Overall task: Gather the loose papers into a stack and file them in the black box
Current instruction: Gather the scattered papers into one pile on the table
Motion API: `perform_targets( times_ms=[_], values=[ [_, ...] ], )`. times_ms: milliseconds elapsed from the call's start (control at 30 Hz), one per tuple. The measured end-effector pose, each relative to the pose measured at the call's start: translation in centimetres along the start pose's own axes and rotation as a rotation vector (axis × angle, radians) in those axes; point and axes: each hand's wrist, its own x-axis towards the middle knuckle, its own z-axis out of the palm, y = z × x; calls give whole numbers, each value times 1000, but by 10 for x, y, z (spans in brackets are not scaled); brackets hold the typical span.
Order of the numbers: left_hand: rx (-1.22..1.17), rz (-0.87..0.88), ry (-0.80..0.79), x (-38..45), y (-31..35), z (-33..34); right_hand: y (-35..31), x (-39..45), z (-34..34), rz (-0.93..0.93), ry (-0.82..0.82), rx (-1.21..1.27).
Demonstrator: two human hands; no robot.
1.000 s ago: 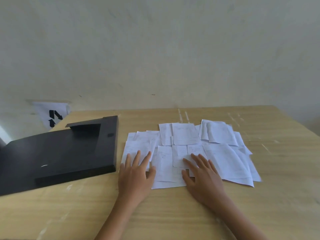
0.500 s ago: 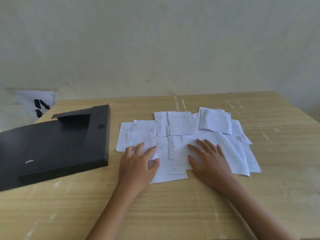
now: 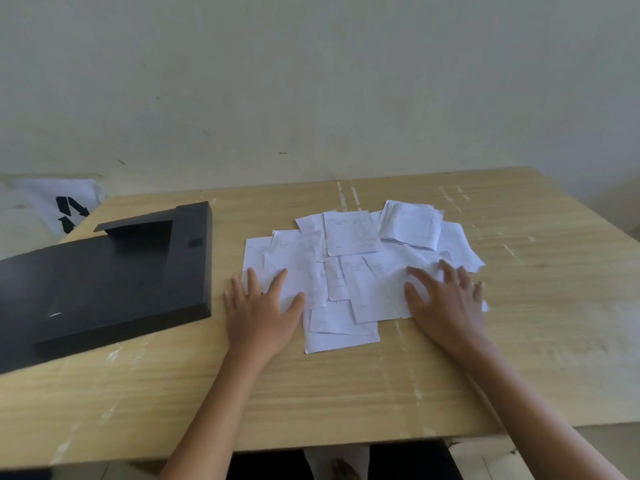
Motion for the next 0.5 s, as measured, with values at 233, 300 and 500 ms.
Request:
perform_targets(
  times_ms=[233, 300, 500],
  values=[
    [41, -10, -51, 0, 30, 8, -35, 2, 9, -46, -40, 43],
    [27, 6, -70, 1, 30, 6, -39, 1, 10, -49, -44, 49],
    [-32, 114, -76, -17, 20, 4, -29, 1, 4, -48, -1, 91]
  ],
)
